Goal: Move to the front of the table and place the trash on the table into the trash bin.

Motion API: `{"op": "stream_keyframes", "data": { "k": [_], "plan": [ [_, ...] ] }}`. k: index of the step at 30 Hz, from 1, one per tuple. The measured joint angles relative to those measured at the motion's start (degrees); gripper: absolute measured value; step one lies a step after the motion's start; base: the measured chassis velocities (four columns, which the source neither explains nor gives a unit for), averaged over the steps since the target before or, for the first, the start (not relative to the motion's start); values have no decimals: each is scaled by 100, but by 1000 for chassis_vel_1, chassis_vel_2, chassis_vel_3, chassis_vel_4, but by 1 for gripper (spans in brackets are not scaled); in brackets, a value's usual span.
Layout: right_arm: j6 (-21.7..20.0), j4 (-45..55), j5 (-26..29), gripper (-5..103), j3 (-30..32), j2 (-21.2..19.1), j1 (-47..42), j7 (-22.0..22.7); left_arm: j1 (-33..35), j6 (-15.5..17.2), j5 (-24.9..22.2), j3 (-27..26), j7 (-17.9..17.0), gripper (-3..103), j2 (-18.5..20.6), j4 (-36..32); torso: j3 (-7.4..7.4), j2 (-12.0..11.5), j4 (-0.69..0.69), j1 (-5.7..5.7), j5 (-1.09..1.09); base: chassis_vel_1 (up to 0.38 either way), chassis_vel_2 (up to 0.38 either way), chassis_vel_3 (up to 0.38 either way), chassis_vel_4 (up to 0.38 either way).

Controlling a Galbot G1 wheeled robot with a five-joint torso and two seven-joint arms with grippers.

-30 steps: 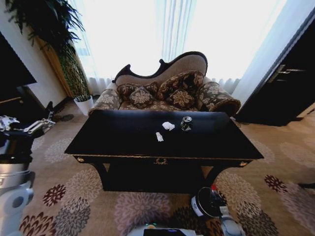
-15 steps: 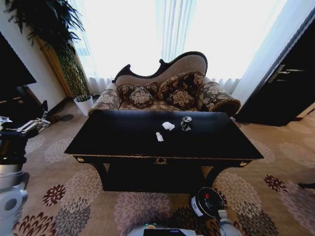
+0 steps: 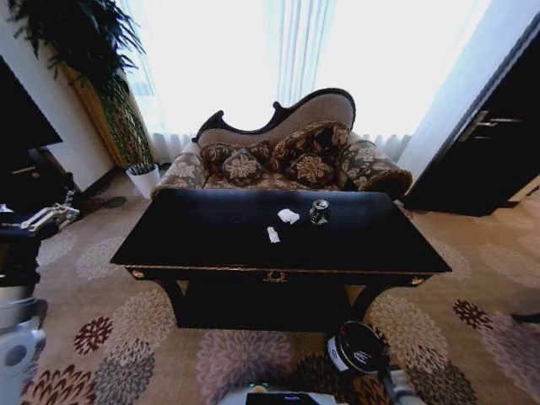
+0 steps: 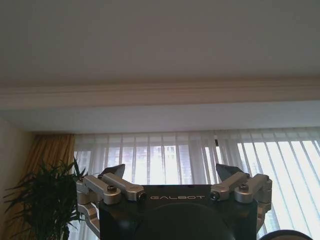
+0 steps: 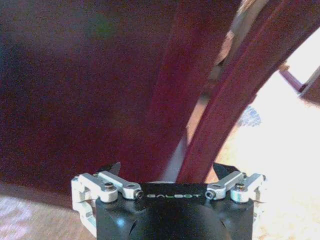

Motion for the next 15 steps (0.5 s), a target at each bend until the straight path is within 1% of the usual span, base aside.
{"op": "stream_keyframes", "data": {
  "k": [1, 4, 6, 8, 9, 13, 15],
  "plan": [
    [0, 0, 0, 100, 0, 0, 0, 0, 0, 0, 0, 0, 0, 100, 0, 0, 0, 0, 0, 0, 0, 0, 0, 0, 0],
    [-300, 728, 400, 100, 294, 124, -393, -208, 15, 0, 11, -10, -16, 100, -56, -37, 0, 0, -2, 0, 6, 0, 0, 0, 0],
    [-315, 818, 463, 100, 338, 136, -436, -246, 18, 1, 19, -9, -18, 100, -72, -45, 0, 0, -1, 0, 4, 0, 0, 0, 0],
    [-360, 1188, 705, 100, 508, 177, -595, -454, 23, 3, 55, 11, -28, 100, -114, -82, 0, 0, -1, 0, 5, 0, 0, 0, 0],
    [-360, 1188, 705, 100, 508, 177, -595, -454, 23, 3, 55, 11, -28, 100, -114, -82, 0, 0, -1, 0, 5, 0, 0, 0, 0],
    [-411, 1733, 824, 100, 776, 216, -747, -763, -14, 34, 105, 65, -69, 100, -117, -94, 0, 0, 0, 0, 4, 0, 0, 0, 0],
    [-419, 1864, 876, 100, 837, 230, -782, -820, -28, 44, 114, 76, -81, 100, -112, -94, 0, 0, 0, 0, 4, 0, 0, 0, 0]
  ]
}}
